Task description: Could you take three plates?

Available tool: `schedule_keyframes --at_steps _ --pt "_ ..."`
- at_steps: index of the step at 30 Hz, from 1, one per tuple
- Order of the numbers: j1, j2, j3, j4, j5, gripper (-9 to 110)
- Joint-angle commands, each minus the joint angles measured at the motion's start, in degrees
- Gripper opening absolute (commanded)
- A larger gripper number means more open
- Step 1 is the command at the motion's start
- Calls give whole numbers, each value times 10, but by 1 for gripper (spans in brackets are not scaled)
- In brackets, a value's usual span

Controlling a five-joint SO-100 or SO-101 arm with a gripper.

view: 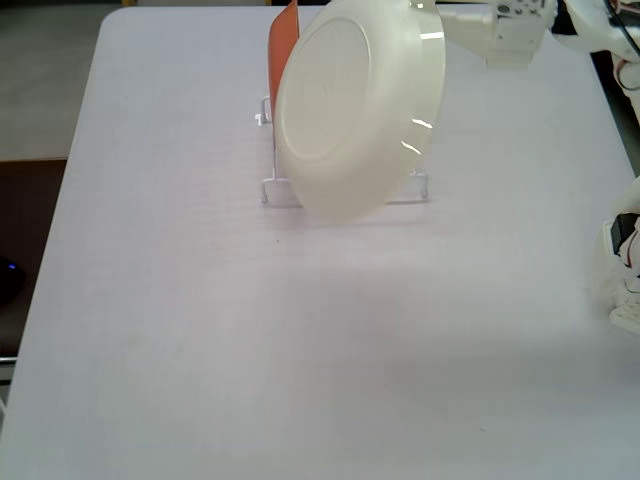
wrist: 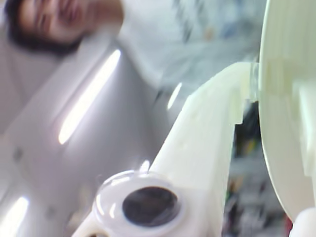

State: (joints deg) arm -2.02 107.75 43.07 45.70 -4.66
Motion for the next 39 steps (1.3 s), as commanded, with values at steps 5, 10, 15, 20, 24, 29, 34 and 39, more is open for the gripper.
schedule_keyframes --at_steps 5,10,15,20,24,29,34,39 --pt "-75 3 10 -134 29 0" --pt "-82 -17 10 -174 35 0" --pt "-83 -38 10 -214 33 0" --pt "-84 -43 10 -222 34 0" --pt "-84 -47 10 -227 33 0" --pt "-83 -49 12 -231 33 0" --pt "-79 -50 17 -232 37 0" --pt "-78 -50 19 -232 40 0"
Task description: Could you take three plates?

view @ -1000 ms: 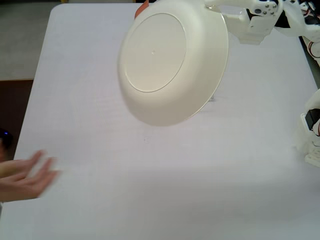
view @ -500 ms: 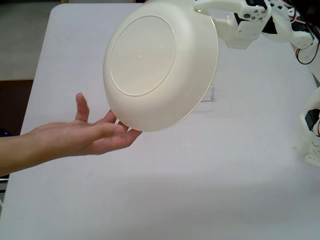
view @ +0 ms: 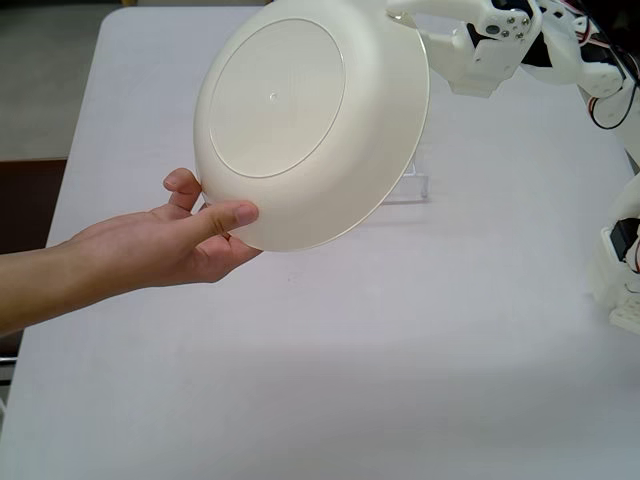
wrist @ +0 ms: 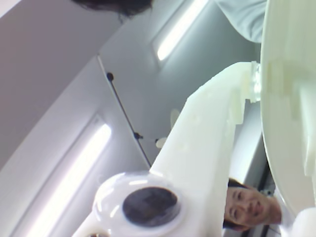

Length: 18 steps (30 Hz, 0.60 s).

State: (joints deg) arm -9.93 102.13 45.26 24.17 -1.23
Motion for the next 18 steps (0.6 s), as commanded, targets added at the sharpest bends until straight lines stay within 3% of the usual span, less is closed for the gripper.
schedule_keyframes --at_steps 1,6,12,18 --pt "1 6 -3 -17 6 0" --pt "4 7 -3 -15 18 0" --pt "10 9 -2 -4 28 30" --pt "10 11 0 -2 18 34"
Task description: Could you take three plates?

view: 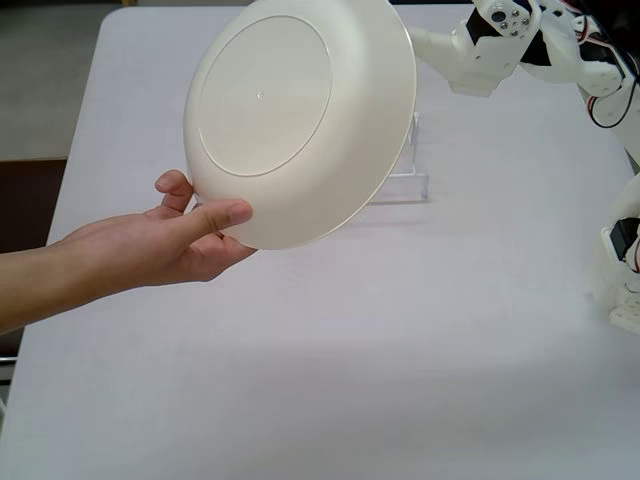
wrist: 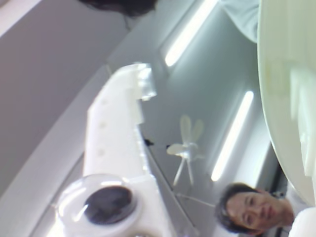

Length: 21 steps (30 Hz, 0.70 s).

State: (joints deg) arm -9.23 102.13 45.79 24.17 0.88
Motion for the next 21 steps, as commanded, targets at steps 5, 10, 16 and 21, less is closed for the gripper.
schedule_keyframes --at_steps 5,10,16,21 --pt "3 37 19 9 -12 34" --pt "10 147 154 18 -36 33" --pt "28 285 361 17 -35 22" --pt "30 391 523 17 -69 0"
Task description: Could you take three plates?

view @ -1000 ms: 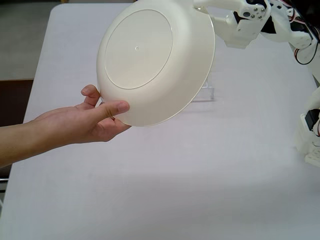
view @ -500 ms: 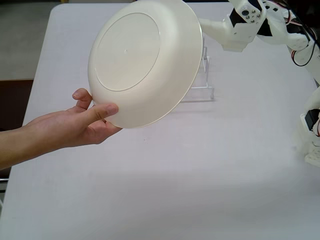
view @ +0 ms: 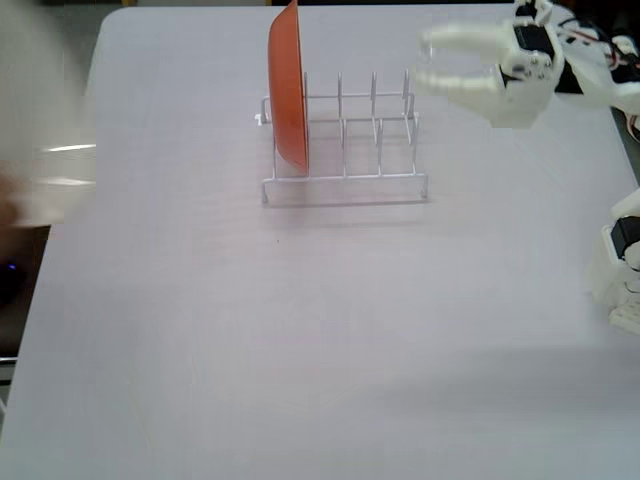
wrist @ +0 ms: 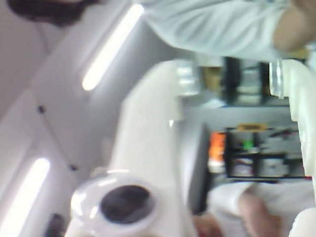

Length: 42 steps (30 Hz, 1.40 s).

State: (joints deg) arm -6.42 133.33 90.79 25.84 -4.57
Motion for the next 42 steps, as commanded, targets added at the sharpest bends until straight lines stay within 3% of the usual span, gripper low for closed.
schedule_keyframes --at_steps 1,22,32,42 --pt "9 100 105 0 -6 0" --pt "64 450 577 25 39 0" --pt "61 560 716 59 59 0" --pt "61 562 785 23 41 0"
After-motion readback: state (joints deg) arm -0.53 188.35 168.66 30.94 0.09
